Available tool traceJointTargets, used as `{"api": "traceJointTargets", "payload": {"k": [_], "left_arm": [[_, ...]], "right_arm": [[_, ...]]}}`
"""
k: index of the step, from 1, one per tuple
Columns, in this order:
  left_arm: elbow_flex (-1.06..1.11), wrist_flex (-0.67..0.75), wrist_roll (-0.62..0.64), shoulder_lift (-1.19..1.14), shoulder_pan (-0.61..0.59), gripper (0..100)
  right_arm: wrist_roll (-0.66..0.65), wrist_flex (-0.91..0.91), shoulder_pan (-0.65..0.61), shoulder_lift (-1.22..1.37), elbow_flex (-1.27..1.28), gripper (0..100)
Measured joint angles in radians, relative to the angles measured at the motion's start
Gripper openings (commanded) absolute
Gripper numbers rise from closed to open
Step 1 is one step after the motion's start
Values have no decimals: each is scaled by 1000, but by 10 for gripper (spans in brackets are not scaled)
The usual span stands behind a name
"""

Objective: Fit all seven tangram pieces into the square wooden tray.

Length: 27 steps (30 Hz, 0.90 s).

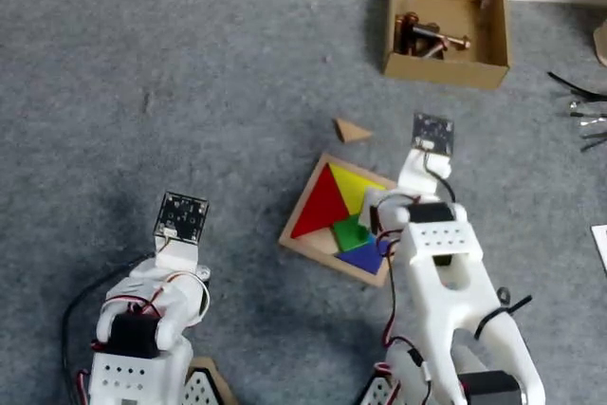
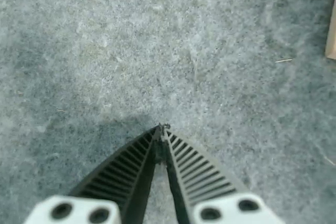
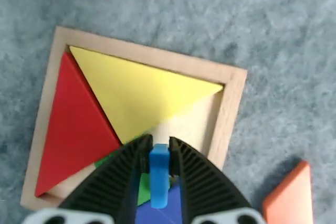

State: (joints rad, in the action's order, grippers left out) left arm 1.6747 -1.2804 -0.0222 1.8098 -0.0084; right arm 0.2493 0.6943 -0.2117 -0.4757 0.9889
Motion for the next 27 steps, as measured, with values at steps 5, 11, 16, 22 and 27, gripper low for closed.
{"api": "traceJointTargets", "payload": {"k": [5, 11, 16, 22, 27], "left_arm": [[0, 0, 0, 0, 0, 14], [0, 0, 0, 0, 0, 13], [0, 0, 0, 0, 0, 13], [0, 0, 0, 0, 0, 12], [0, 0, 0, 0, 0, 12]], "right_arm": [[-28, -69, -26, 0, 40, 5], [-32, -87, -28, -2, 40, 5], [-32, -129, -28, -6, 40, 5], [-32, -137, -14, -6, 52, 5], [-86, -137, 8, -6, 89, 5]]}}
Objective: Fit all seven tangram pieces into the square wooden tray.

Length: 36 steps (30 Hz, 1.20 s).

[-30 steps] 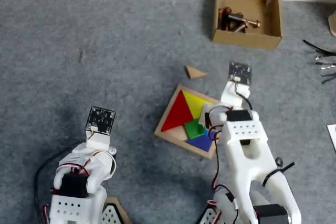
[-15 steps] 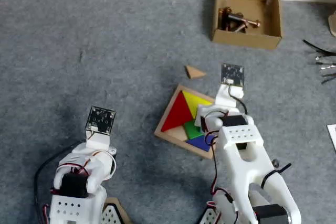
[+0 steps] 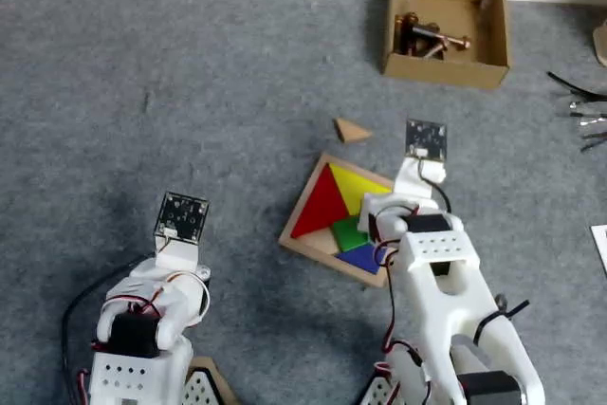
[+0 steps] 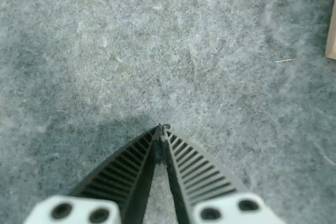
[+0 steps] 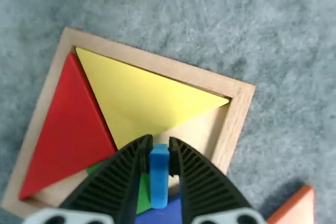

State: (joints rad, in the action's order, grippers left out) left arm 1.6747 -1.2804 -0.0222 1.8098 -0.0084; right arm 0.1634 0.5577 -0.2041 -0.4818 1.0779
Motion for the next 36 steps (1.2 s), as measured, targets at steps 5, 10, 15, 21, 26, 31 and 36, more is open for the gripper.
{"api": "traceJointTargets", "payload": {"k": [5, 10, 15, 21, 26, 31, 36], "left_arm": [[0, 0, 0, 0, 0, 12], [0, 0, 0, 0, 0, 12], [0, 0, 0, 0, 0, 11], [0, 0, 0, 0, 0, 11], [0, 0, 0, 0, 0, 11], [0, 0, 0, 0, 0, 11], [0, 0, 0, 0, 0, 11]], "right_arm": [[-52, -18, 2, 0, 15, 6], [-57, -18, 2, 0, 23, 7], [-57, -18, 2, 0, 23, 7], [-63, -18, 2, 0, 23, 7], [-63, -18, 2, 0, 23, 7], [-63, -18, 2, -5, 23, 60], [-63, -18, 2, -5, 23, 92]]}}
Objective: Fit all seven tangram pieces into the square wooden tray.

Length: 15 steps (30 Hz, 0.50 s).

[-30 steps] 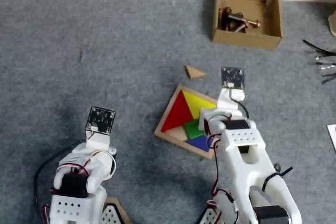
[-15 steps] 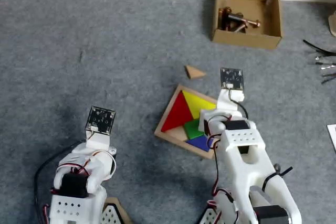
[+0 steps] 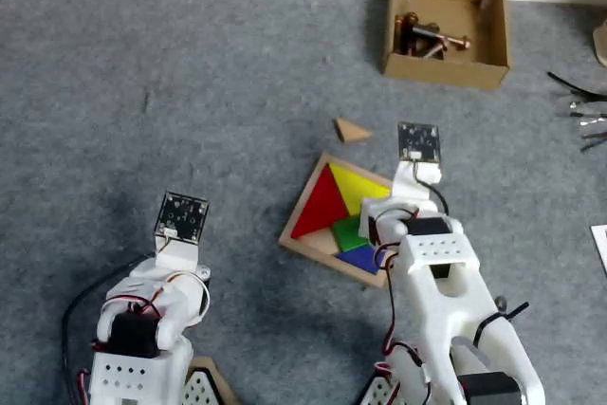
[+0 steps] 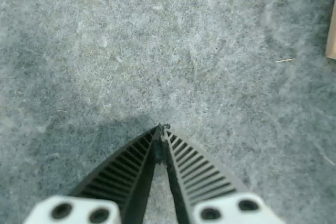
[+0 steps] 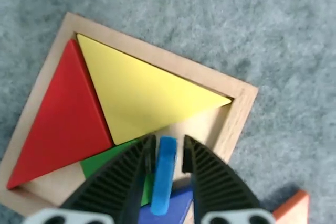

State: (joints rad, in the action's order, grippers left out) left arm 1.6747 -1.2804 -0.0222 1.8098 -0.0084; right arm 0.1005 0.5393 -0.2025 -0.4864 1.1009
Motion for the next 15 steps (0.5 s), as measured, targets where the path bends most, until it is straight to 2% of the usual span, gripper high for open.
{"api": "traceJointTargets", "payload": {"k": [11, 15], "left_arm": [[0, 0, 0, 0, 0, 11], [0, 0, 0, 0, 0, 11]], "right_arm": [[0, 0, 0, 0, 0, 94], [0, 0, 44, 0, 0, 94]]}}
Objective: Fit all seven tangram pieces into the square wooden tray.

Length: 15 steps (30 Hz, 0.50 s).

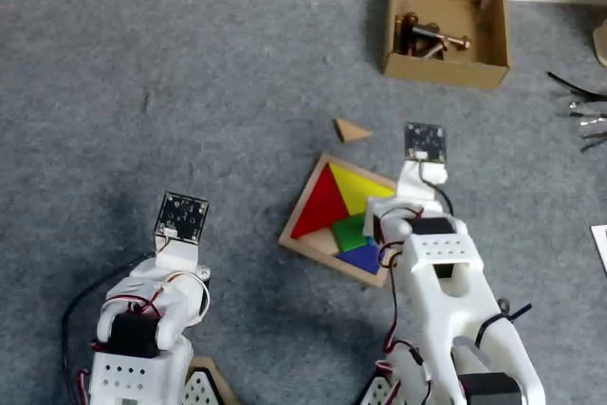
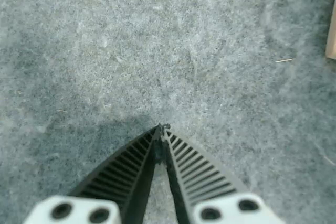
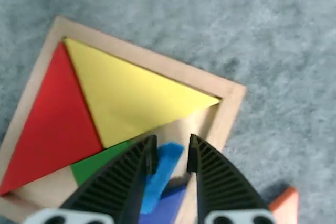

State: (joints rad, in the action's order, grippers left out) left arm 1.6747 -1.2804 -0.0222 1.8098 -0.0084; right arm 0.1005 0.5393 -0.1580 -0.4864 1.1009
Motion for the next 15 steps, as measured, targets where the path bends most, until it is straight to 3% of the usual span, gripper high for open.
{"api": "traceJointTargets", "payload": {"k": [15], "left_arm": [[0, 0, 0, 0, 0, 11]], "right_arm": [[0, 3, 48, 0, 0, 94]]}}
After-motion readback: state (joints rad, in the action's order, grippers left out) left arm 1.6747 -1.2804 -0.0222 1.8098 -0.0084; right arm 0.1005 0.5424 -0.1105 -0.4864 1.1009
